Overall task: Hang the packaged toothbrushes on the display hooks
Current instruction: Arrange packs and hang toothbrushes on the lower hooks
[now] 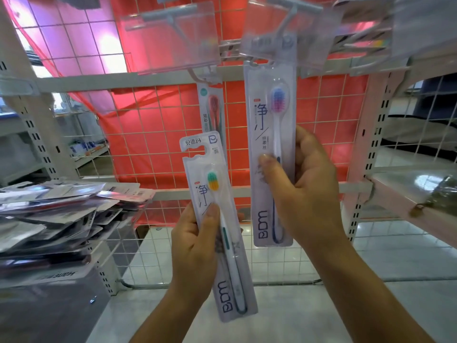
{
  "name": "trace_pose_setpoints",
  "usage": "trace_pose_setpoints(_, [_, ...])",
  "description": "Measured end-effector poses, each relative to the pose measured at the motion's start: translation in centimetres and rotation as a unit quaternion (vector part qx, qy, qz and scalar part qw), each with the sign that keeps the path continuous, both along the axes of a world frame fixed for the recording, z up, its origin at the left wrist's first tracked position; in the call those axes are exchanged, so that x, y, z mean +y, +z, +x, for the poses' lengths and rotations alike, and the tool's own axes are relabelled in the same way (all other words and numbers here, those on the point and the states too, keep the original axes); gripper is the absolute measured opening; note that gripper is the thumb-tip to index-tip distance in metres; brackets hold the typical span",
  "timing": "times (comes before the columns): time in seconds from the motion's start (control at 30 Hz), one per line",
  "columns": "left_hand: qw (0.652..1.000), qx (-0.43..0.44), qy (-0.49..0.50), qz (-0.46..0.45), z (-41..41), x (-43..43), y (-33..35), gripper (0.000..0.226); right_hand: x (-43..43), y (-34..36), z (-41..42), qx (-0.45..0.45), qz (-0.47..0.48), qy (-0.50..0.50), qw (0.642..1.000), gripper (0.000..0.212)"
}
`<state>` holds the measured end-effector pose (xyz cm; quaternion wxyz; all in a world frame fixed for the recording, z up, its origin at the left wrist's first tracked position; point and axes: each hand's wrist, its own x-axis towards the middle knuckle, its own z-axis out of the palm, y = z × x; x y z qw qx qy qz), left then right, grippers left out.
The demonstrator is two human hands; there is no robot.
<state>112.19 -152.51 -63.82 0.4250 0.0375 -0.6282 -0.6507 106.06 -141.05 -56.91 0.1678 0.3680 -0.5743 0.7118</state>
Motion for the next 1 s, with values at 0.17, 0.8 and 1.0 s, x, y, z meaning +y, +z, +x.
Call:
trace_pose_setpoints(0.17, [1.0,-0.002,-0.005,0.002,-0.2,-0.3,0.2,0.027,0.0,0.0,-0.4,0.004,-0.004,-0.026,1.0,0.023])
trace_pose_setpoints(0.8, [0.999,-0.008,-0.005,-0.05,-2.2,-0.6,1.5,0.026,-6.6,-0.7,-11.7,-0.043,0.09,-0.099,0.99,0.025])
trace_pose_setpoints(1.0, [0.997,-0.041,0.001,-0.065,-2.9,-1.0,1.9,0.026,-8.8,-0.1,-16.5,-0.069,0.159,-0.14,0.975,0.037])
